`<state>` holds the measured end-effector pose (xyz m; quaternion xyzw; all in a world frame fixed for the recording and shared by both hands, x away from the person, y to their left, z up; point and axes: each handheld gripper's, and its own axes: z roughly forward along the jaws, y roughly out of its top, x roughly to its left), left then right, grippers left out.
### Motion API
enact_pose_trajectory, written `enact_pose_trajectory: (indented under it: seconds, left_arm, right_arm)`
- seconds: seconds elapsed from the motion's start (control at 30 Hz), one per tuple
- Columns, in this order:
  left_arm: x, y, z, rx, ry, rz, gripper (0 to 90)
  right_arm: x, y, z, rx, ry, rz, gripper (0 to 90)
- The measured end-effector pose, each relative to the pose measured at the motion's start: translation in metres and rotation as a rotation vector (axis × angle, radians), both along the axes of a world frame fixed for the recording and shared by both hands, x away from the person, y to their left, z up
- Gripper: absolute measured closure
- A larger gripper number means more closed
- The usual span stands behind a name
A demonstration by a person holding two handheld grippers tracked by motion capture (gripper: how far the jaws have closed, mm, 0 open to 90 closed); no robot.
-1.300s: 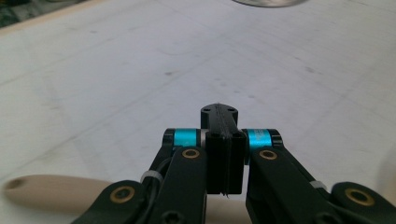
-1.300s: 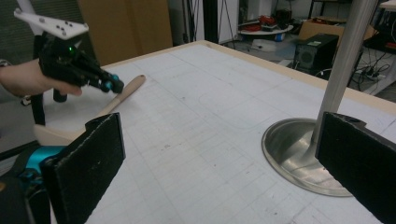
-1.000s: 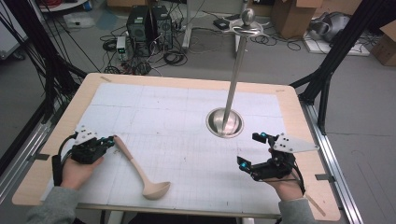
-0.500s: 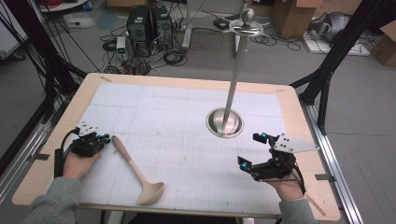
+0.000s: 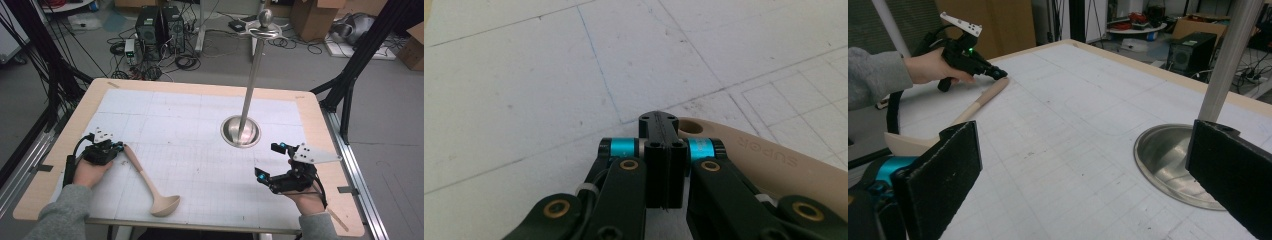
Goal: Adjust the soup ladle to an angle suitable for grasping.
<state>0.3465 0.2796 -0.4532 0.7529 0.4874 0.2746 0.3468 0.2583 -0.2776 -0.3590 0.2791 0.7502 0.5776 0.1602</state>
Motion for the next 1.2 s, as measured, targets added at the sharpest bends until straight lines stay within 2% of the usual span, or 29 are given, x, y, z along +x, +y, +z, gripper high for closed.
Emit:
enact_pose_trajectory:
  seconds: [0.13,0.27,0.43,0.53,0.67,0.8,0.9,1.03,1.2]
  left_arm:
    - [0.002,0.0,0.0,-0.021,0.005,-0.005,90.0]
    - [0.004,-0.003,0.0,-0.016,0.002,-0.018,90.0]
    - [0.009,-0.01,0.001,-0.033,0.008,-0.02,90.0]
    - [0.012,-0.014,0.001,-0.038,-0.003,-0.022,90.0]
    - [0.015,-0.018,0.002,-0.031,-0.015,-0.022,90.0]
    - [0.014,-0.016,0.002,-0.028,-0.002,-0.025,90.0]
    - [0.013,-0.015,0.002,-0.003,0.008,-0.023,90.0]
    - [0.013,-0.017,0.001,0.017,0.002,-0.018,90.0]
    - [0.014,-0.019,0.001,0.008,0.002,0.01,90.0]
  right_arm:
    - [0.001,0.0,-0.002,-0.001,0.0,-0.001,0.1]
    - [0.001,0.001,-0.002,-0.004,0.001,0.002,0.1]
    - [0.001,0.001,-0.002,-0.005,0.003,0.0,0.1]
    - [0.001,0.0,-0.002,-0.003,0.002,0.0,0.1]
    - [-0.001,-0.001,-0.001,-0.001,0.006,-0.002,0.1]
    - [-0.002,-0.003,-0.001,-0.001,0.003,-0.005,0.1]
    - [-0.002,-0.005,-0.001,0.001,-0.002,-0.008,0.1]
    - [-0.002,-0.006,-0.001,0.001,0.002,-0.012,0.1]
    - [-0.002,-0.004,-0.001,-0.003,0.003,-0.009,0.1]
